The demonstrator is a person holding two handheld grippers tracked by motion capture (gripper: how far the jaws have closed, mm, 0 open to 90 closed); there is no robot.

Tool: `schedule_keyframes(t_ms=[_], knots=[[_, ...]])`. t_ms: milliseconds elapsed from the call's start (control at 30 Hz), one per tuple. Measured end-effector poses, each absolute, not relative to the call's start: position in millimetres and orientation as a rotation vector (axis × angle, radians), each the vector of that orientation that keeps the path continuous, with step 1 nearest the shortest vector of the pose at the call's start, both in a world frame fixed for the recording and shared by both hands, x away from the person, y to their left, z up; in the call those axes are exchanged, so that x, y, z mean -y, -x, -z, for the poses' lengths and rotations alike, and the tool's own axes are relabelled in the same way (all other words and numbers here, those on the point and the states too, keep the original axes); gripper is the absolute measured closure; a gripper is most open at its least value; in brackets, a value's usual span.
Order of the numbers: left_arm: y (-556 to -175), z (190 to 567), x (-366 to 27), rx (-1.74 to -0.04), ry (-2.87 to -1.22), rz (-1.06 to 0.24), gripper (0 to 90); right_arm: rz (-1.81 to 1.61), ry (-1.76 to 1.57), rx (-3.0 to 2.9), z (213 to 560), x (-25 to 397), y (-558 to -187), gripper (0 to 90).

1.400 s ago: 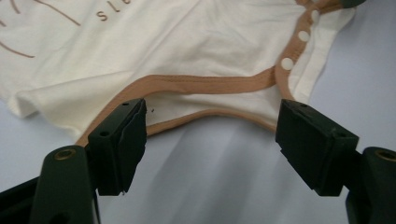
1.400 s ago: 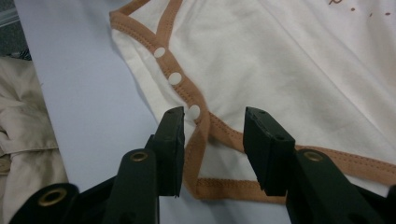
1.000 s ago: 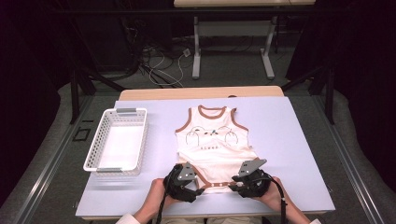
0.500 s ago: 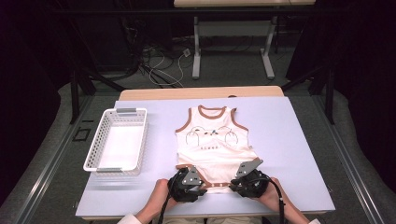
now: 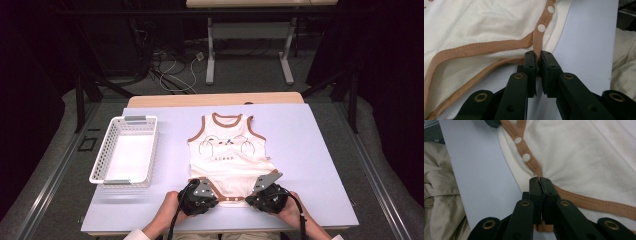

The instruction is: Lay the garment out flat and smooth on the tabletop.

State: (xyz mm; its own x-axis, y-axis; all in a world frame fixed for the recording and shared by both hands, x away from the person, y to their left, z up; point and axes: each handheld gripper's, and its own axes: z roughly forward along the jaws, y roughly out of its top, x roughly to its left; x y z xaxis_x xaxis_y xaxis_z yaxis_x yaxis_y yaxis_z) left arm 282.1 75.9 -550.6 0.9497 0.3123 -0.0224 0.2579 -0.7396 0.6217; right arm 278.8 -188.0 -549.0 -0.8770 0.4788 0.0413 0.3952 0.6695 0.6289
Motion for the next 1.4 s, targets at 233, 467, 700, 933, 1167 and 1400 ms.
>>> schedule_keyframes(t_ms=[233,467,700,933,1167,1400], knots=[[-276,549,-80,-0.376,-2.452,-0.075,85.5,-0.991,-0.685,-2.78,548,187,-275,88.4],[-268,549,-85,-0.364,-2.449,-0.058,85.6,-0.998,-0.658,-2.805,548,185,-266,88.4],[-256,548,-87,-0.347,-2.46,-0.036,85.6,-1.002,-0.641,-2.828,547,184,-257,88.5],[-249,548,-92,-0.358,-2.452,-0.016,85.6,-1.02,-0.613,-2.851,548,182,-250,88.6],[-244,548,-96,-0.366,-2.452,-0.011,85.6,-1.033,-0.609,-2.872,549,182,-247,88.6],[-240,548,-100,-0.365,-2.454,0.014,85.6,-1.041,-0.577,-2.908,549,180,-245,88.5]])
